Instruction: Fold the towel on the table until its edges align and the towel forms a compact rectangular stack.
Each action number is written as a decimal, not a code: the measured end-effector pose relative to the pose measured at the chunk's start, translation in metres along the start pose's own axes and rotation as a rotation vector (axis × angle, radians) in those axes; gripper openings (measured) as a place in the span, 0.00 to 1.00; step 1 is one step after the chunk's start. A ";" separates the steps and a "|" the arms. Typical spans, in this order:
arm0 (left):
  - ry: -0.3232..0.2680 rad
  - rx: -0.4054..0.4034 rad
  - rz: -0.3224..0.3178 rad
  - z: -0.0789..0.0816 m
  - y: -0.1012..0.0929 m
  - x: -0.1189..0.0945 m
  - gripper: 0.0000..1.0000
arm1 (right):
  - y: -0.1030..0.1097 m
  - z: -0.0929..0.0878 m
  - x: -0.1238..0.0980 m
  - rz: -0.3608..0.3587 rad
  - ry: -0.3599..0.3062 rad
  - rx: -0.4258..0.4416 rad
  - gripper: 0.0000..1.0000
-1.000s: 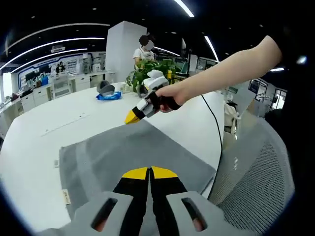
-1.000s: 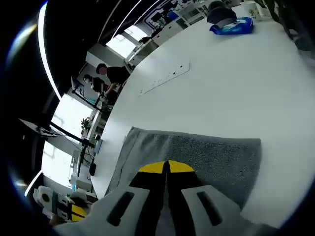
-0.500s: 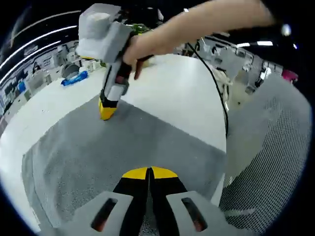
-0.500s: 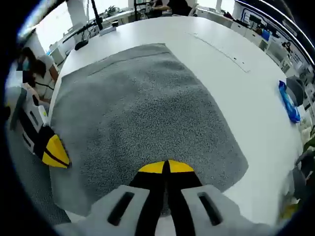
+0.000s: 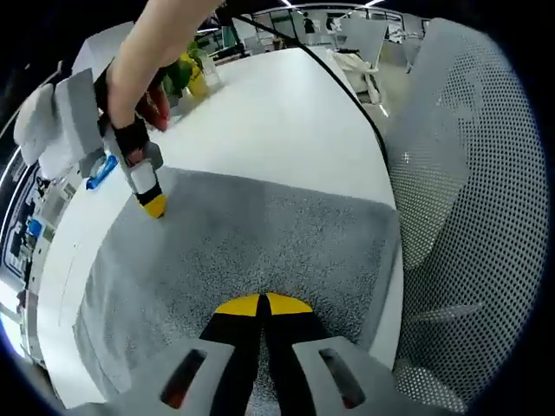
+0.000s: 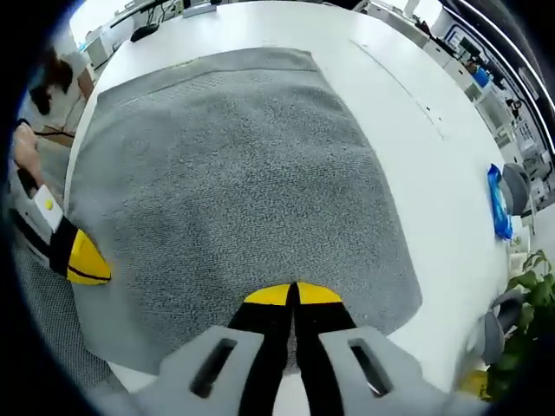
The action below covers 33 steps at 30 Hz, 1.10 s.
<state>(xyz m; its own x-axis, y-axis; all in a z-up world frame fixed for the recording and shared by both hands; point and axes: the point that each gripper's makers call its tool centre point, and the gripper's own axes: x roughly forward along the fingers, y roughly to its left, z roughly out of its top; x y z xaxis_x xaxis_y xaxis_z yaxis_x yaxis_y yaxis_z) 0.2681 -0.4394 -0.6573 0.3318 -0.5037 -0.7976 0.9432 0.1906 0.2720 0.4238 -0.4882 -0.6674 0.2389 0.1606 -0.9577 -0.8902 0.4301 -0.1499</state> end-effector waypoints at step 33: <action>0.237 0.144 0.023 -0.064 0.002 -0.041 0.01 | 0.061 -0.045 -0.023 0.098 -0.011 0.159 0.00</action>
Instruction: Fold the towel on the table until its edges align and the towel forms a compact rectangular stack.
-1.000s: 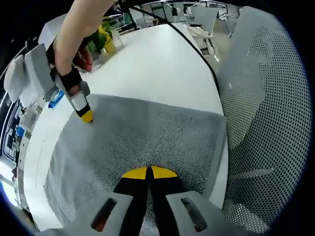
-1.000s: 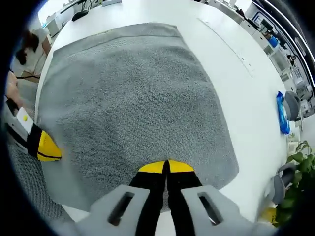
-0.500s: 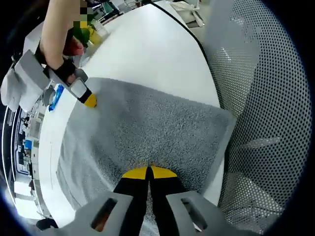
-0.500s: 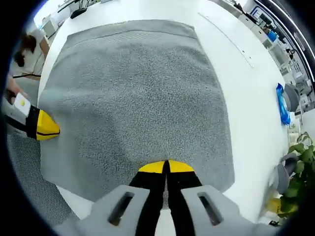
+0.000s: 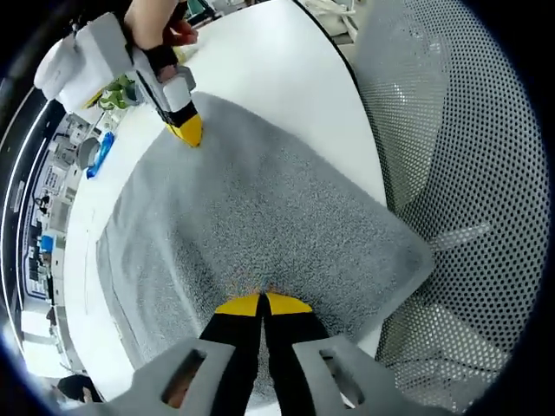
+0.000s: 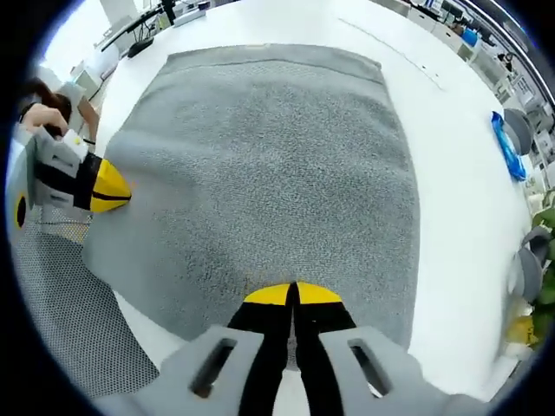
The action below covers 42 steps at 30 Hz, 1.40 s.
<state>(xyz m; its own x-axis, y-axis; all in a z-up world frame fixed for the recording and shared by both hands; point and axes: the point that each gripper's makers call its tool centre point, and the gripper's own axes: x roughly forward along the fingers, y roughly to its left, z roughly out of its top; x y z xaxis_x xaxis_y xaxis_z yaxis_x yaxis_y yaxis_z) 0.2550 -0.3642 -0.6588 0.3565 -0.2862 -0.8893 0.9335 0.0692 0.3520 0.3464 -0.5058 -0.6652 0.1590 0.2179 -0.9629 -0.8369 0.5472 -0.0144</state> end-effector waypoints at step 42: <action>-0.159 0.032 -0.102 -0.011 0.018 0.004 0.01 | 0.049 -0.047 -0.016 -0.138 -0.171 0.182 0.00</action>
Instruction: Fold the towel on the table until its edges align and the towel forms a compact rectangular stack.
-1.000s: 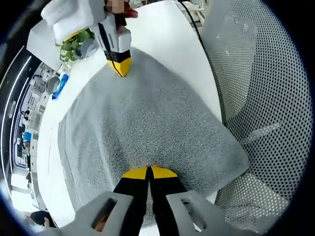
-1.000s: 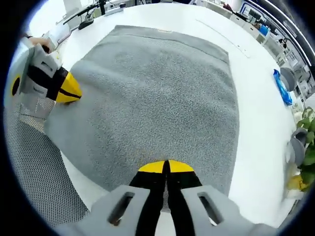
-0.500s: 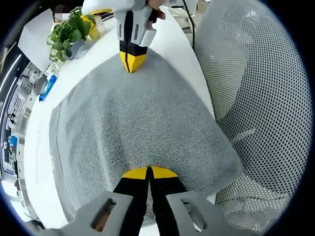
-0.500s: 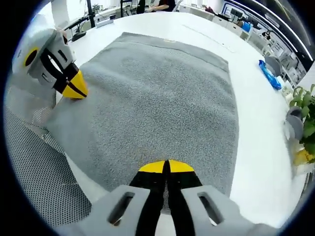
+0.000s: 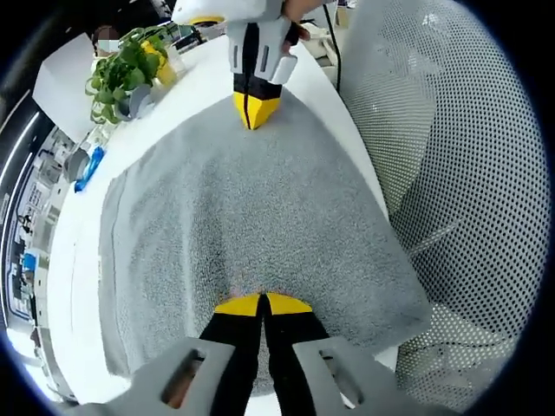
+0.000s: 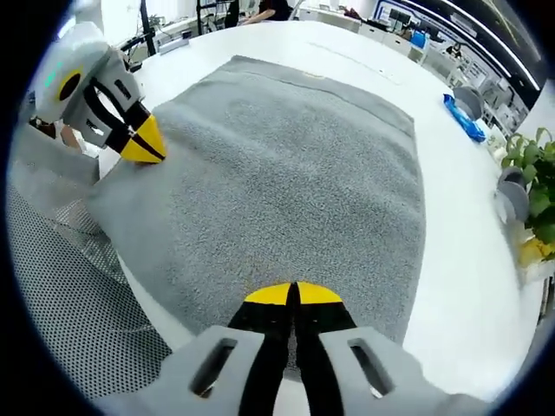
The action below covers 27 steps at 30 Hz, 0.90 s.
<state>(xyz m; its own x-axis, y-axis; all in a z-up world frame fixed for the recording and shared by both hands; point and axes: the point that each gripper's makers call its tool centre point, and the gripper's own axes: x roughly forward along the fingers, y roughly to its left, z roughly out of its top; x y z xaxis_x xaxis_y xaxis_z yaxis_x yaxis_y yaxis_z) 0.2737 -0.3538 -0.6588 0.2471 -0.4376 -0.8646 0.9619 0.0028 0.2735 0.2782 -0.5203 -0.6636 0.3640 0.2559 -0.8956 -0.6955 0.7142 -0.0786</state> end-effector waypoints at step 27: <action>0.022 -0.202 0.204 -0.024 0.057 0.006 0.01 | 0.023 0.014 0.005 0.102 -0.080 -0.082 0.00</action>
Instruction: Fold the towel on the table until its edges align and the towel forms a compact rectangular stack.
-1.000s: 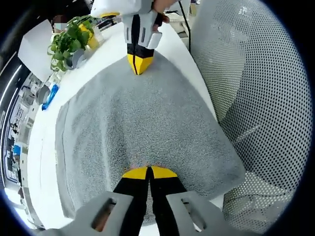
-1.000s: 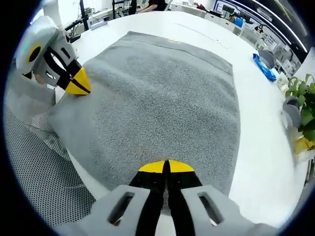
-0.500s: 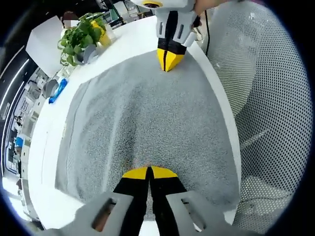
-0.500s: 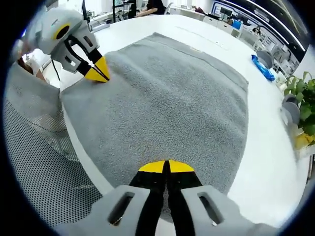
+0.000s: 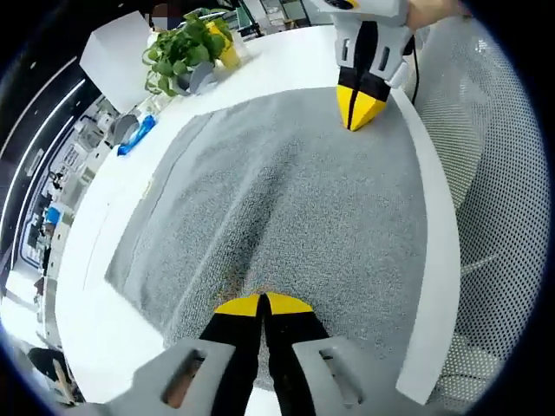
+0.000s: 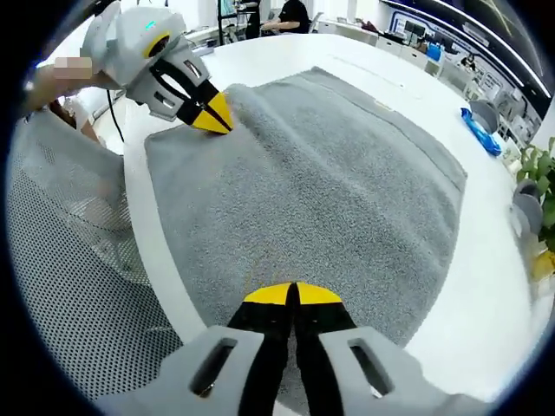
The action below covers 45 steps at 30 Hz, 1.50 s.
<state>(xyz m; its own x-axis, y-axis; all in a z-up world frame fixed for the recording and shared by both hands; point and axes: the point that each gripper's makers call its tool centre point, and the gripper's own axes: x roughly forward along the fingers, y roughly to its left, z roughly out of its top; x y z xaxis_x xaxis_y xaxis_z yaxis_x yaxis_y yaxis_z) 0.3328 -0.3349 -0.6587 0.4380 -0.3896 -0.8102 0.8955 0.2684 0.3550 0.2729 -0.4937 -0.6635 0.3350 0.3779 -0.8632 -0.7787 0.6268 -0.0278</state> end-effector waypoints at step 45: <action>-0.007 0.049 -0.098 -0.064 -0.073 -0.076 0.04 | 0.003 -0.084 -0.058 0.053 -0.034 -0.325 0.00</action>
<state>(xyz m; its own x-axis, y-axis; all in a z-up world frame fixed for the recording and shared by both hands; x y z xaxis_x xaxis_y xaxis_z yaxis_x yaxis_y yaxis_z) 0.2295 -0.2690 -0.6528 0.3489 -0.4176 -0.8390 0.9366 0.1855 0.2972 0.2066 -0.5707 -0.6562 0.3030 0.4298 -0.8505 -0.9222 0.3574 -0.1479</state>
